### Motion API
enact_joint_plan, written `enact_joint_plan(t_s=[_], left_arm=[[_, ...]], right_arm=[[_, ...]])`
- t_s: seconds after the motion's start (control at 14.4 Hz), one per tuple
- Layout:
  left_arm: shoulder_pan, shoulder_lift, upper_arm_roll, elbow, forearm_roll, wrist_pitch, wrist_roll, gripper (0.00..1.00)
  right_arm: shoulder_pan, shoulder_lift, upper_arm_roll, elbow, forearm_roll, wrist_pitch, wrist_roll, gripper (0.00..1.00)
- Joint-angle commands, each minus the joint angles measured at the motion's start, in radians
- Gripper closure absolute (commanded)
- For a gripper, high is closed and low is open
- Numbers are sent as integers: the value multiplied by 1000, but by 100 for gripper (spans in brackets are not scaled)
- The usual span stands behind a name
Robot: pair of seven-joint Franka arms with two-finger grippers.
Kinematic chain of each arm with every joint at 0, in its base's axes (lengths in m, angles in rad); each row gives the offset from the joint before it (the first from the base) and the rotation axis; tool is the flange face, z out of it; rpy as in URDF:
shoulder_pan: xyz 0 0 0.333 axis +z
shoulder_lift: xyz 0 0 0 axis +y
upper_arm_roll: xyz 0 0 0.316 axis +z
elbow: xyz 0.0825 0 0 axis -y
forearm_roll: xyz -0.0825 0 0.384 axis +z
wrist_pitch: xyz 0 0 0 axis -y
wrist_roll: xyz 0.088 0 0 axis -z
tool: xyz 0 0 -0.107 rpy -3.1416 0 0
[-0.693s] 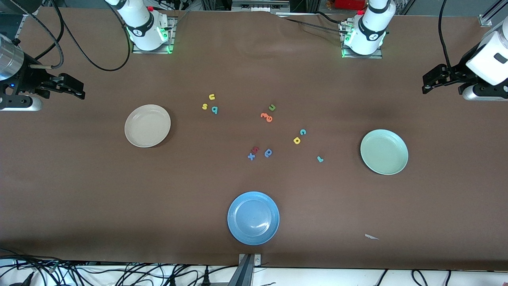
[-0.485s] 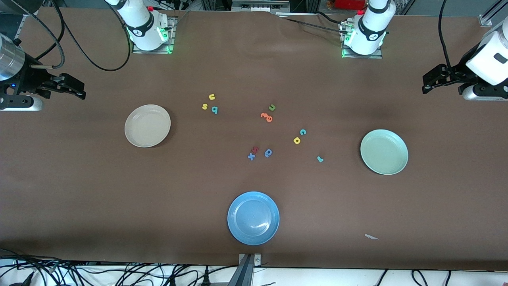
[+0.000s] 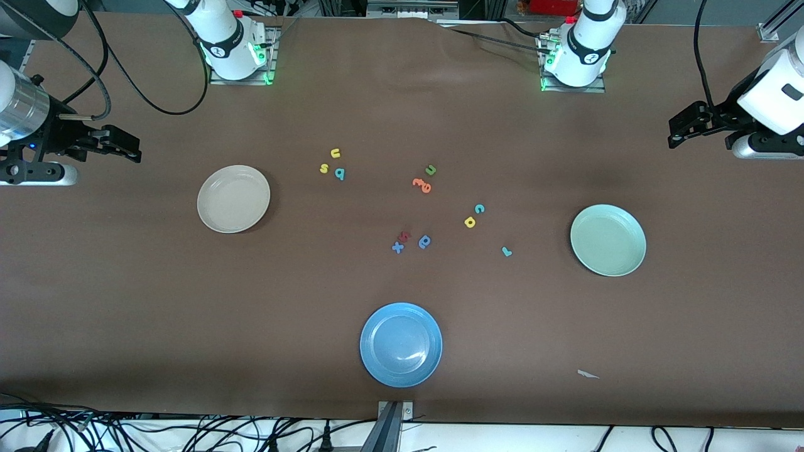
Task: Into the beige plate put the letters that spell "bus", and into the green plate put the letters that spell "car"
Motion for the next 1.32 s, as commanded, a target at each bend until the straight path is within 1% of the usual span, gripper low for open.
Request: enact_joint_plan(t_s=[0.0,0.42,0.9,0.97,1.25], left_arm=[[2,-15,1,-10,-23,-8,17,0],[2,-15,1,-10,-23,-8,19,0],[2,-15,1,-11,-23,-8,20,0],[2,-15,1,-11,-23,-8,20,0],[2,-15,1,-11,-23,-8,20,0]], right_arm=[[-6,12,4,34,6,-26,-10,0],[-16,12,-1,34,8,-17,-44,0],[-17,9,-7,45,8,-3,-24,0],[-17,6,-15,45,9,-5,-32,0],[-16,5,-9,45,12,-39,-44,0]])
